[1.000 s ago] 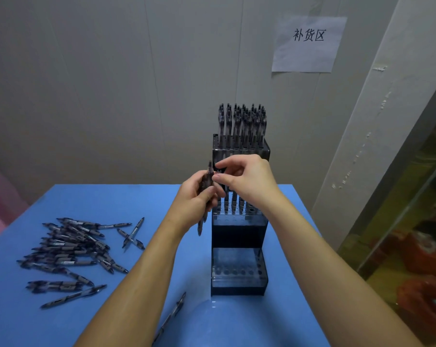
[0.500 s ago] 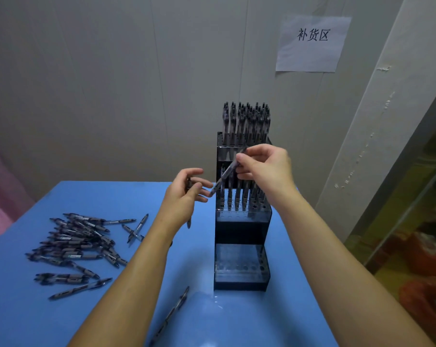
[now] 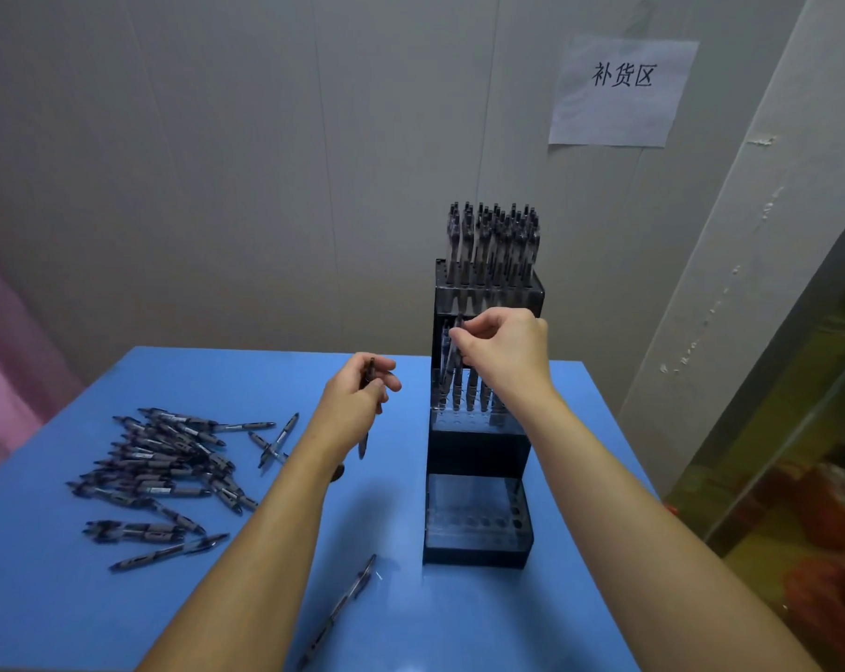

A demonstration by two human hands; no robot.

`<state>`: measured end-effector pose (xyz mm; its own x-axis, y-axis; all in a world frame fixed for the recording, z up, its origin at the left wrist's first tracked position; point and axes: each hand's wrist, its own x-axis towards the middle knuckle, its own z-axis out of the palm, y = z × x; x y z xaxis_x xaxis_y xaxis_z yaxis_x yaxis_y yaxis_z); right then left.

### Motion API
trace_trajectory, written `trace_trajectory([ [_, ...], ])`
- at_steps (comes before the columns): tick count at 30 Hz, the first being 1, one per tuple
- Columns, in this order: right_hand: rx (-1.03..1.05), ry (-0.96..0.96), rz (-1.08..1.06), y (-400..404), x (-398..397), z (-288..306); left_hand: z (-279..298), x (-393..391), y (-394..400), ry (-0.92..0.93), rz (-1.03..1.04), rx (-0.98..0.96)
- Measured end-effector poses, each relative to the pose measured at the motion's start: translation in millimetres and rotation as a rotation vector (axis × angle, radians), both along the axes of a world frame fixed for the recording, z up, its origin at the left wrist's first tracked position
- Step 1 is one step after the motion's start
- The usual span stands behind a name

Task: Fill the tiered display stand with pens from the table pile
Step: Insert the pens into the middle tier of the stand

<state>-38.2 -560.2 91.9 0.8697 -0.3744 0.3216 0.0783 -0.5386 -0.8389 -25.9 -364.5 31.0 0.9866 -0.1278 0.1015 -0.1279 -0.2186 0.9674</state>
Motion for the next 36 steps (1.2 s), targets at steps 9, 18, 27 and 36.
trace_trajectory([
  [9,-0.176,0.159,-0.022,15,-2,-6,2,2,7,-0.043,-0.009,-0.018],
  [18,-0.351,0.287,-0.026,16,-4,-10,3,-3,6,-0.023,0.069,-0.049],
  [27,-0.179,0.114,0.153,47,-17,13,16,-12,-11,-0.214,0.082,0.024],
  [36,0.034,0.116,0.135,34,-19,11,17,-13,-15,-0.241,0.046,0.077],
])
